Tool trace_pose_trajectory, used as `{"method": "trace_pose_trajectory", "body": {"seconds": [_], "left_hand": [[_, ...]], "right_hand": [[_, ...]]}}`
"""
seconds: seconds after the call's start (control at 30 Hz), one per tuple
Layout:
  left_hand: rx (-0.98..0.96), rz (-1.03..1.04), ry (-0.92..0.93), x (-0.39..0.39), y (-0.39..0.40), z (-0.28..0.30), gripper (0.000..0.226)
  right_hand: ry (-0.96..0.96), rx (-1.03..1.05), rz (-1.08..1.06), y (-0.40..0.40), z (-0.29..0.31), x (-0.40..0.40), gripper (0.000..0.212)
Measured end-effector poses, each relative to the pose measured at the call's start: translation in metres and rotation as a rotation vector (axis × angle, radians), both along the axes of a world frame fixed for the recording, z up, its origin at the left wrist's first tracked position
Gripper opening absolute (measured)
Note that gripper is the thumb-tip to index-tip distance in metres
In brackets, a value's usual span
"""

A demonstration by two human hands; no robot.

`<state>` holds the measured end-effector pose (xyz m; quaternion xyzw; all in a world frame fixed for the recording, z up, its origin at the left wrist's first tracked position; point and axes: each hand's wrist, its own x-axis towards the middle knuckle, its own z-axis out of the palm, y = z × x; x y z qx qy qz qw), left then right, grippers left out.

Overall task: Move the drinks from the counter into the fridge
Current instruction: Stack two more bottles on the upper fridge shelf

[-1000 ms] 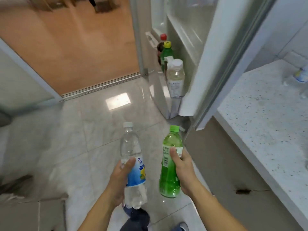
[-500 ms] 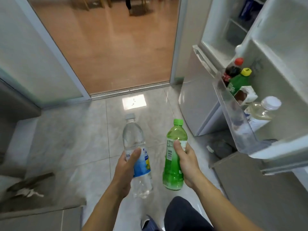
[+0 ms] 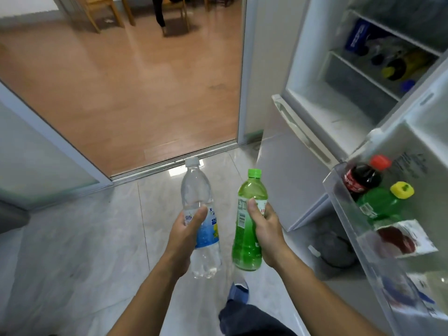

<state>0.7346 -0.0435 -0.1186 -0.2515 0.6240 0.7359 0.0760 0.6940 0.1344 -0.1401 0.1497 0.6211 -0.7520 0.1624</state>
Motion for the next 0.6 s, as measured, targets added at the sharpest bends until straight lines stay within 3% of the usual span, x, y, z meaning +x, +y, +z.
{"method": "trace_pose_trajectory", "body": {"seconds": [0.23, 0.47, 0.6], "left_hand": [[0.043, -0.111, 0.038, -0.129, -0.004, 0.01, 0.048], [0.074, -0.254, -0.016, -0.251, -0.019, -0.004, 0.057], [0.09, -0.366, -0.012, -0.327, -0.027, -0.003, 0.034]], "right_hand": [[0.022, 0.015, -0.11, -0.002, 0.009, -0.112, 0.056], [0.016, 0.066, -0.334, -0.008, 0.001, -0.194, 0.051], [0.022, 0.074, -0.52, -0.017, 0.014, -0.237, 0.045]]}}
